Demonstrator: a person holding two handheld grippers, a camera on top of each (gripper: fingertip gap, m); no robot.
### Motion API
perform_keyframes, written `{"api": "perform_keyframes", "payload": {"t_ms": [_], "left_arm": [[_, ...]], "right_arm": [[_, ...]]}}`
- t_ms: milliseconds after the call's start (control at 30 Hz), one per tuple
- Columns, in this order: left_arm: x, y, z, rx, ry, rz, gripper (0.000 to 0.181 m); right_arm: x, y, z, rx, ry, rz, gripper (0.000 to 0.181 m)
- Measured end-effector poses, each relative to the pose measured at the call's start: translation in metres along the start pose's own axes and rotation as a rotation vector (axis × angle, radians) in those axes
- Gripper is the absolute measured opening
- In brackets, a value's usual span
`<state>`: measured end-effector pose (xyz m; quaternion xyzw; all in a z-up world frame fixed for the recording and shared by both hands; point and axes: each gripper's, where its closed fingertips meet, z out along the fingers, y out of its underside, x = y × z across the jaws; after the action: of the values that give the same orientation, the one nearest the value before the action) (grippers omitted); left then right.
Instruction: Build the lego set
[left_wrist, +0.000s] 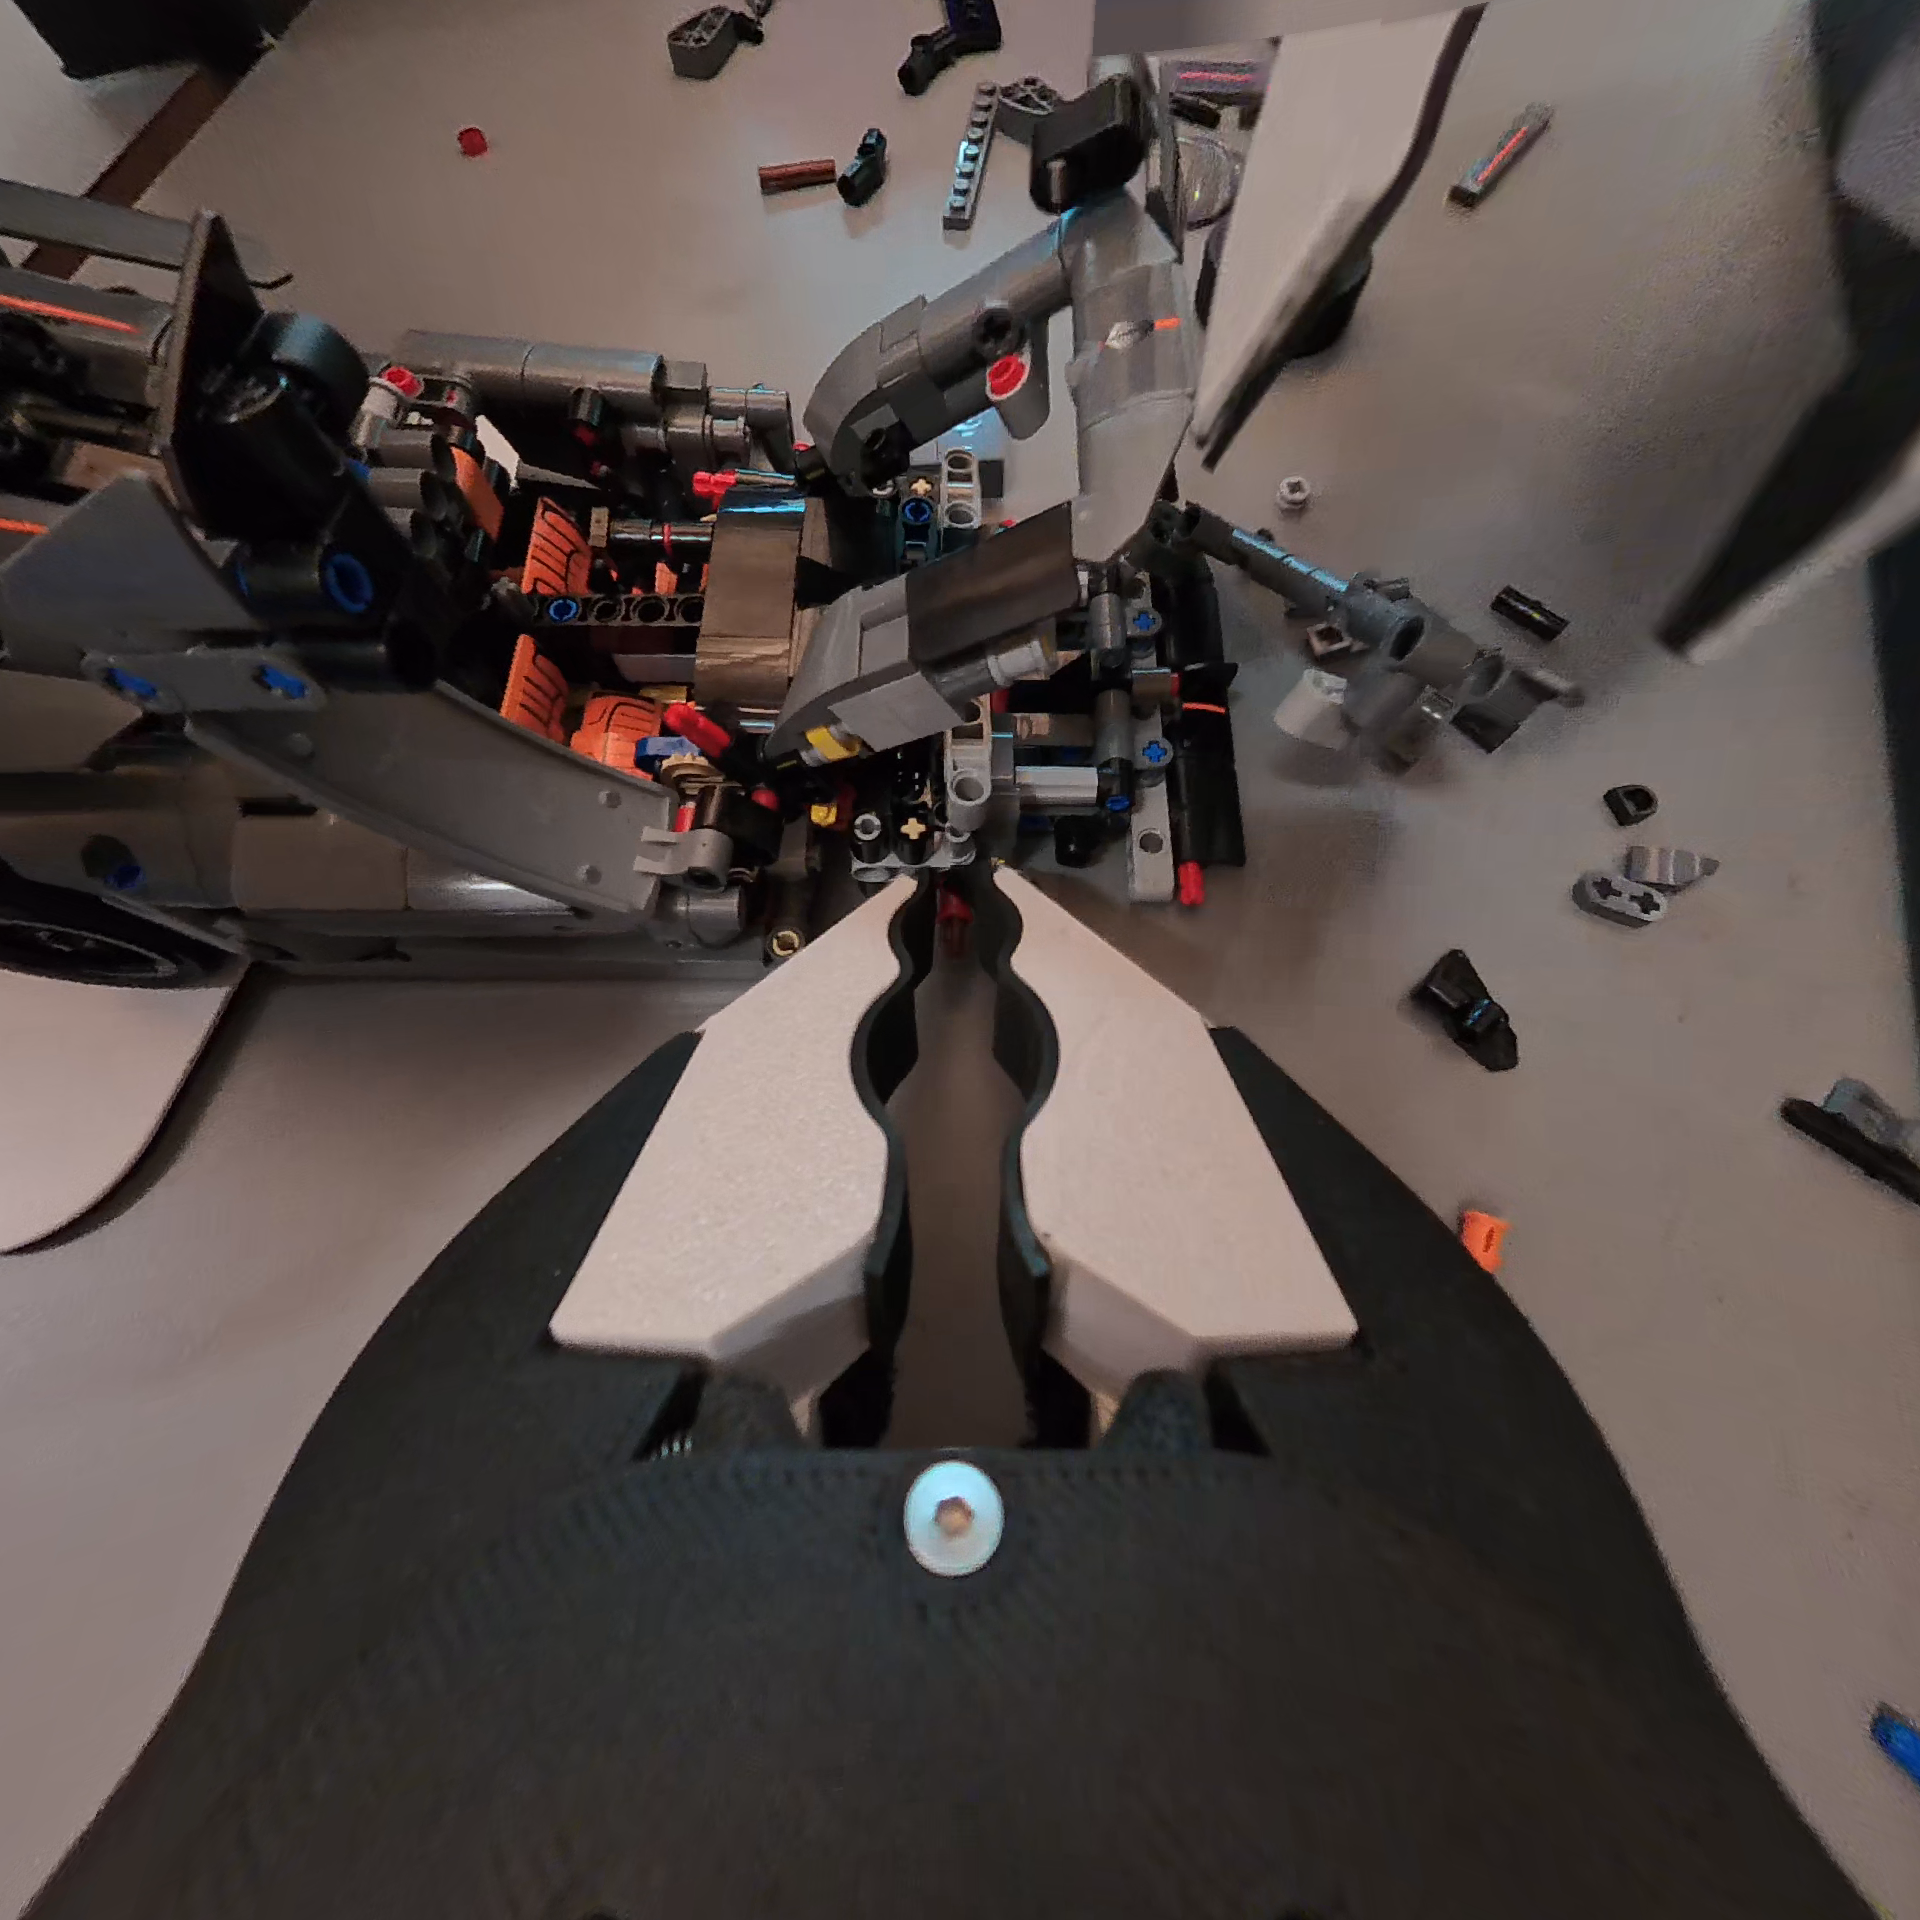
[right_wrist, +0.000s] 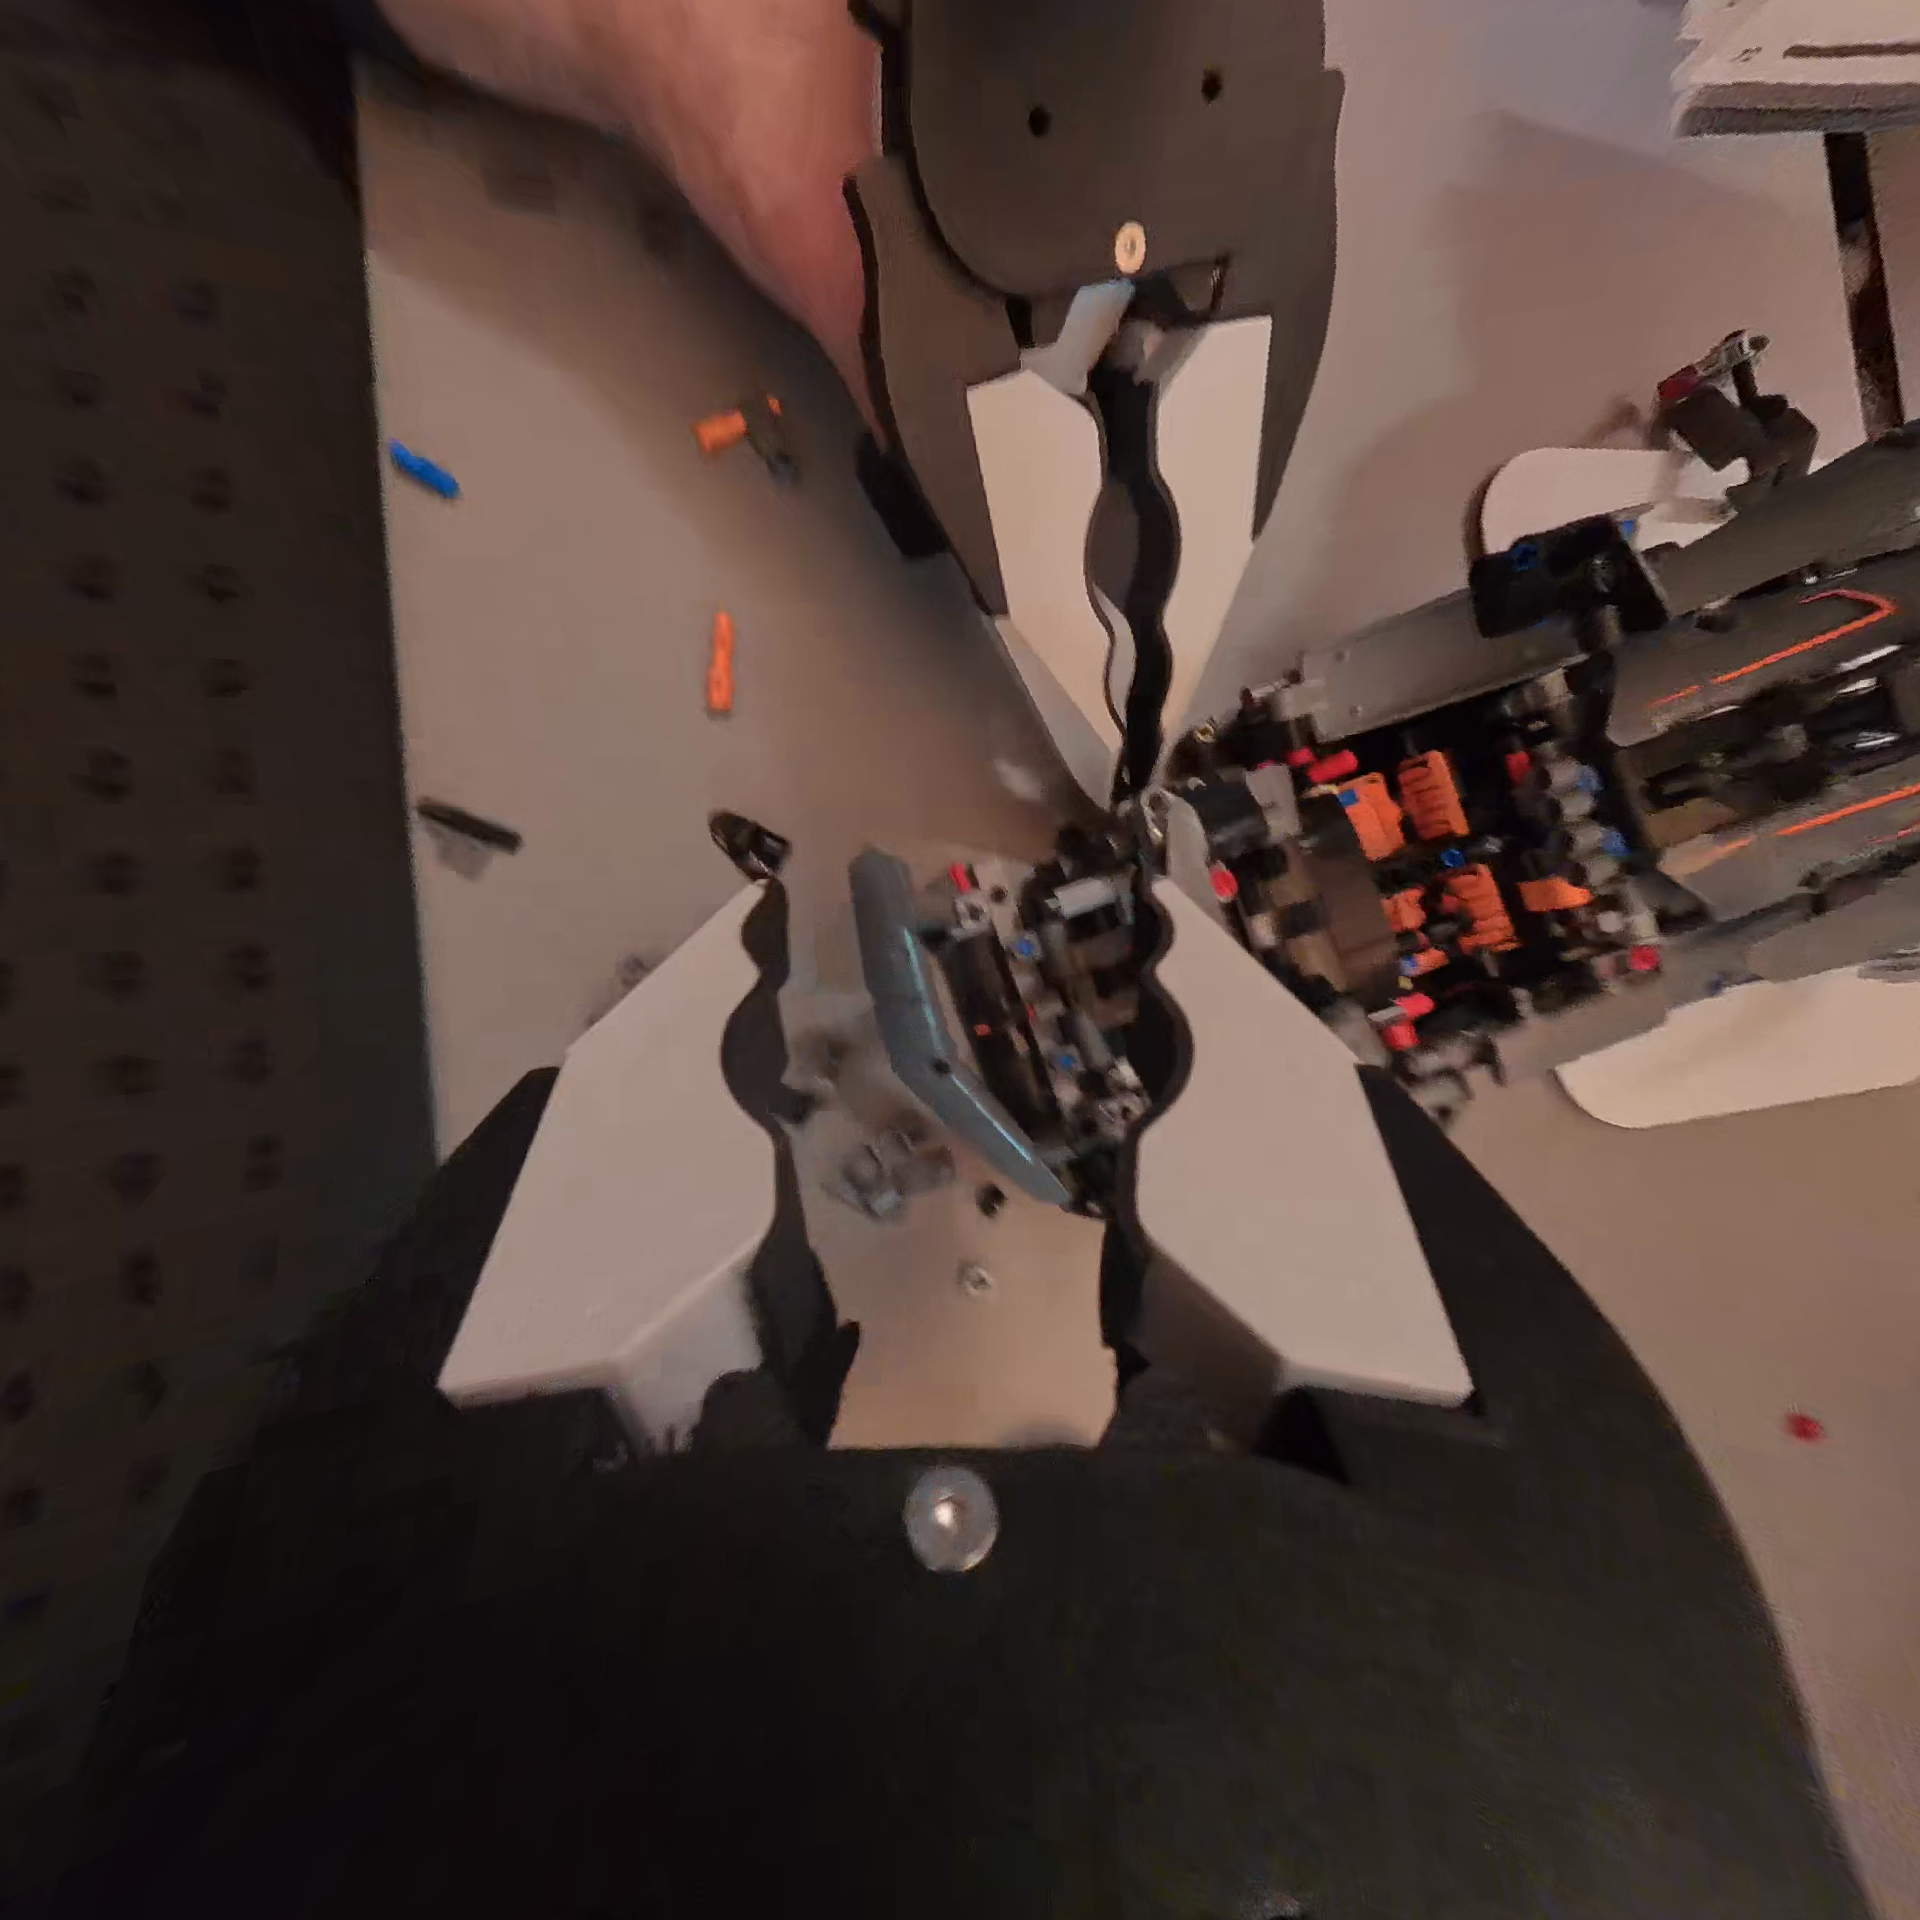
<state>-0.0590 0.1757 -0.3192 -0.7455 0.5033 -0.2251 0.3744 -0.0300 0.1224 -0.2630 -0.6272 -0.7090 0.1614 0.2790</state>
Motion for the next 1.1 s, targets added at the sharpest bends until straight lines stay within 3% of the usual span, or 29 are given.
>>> {"api": "perform_keyframes", "payload": {"t_ms": [167, 233, 467, 600, 1100], "left_arm": [[0.004, -0.002, 0.004, -0.005, -0.006, 0.031, 0.005], [0.004, -0.003, 0.005, -0.005, -0.010, 0.039, 0.005], [0.006, -0.006, 0.008, -0.004, -0.014, 0.063, 0.004], [0.007, -0.007, 0.010, -0.004, -0.016, 0.075, 0.004], [0.007, -0.008, 0.012, -0.009, -0.026, 0.089, 0.004]], "right_arm": [[-0.015, 0.001, 0.021, 0.075, 0.012, 0.187, 0.091], [-0.010, 0.004, 0.028, 0.083, 0.081, 0.228, 0.092], [-0.001, 0.013, 0.042, 0.046, 0.283, 0.247, 0.107], [-0.004, 0.018, 0.055, 0.011, 0.288, 0.252, 0.118], [0.004, 0.020, 0.061, 0.043, 0.344, 0.242, 0.108]]}}
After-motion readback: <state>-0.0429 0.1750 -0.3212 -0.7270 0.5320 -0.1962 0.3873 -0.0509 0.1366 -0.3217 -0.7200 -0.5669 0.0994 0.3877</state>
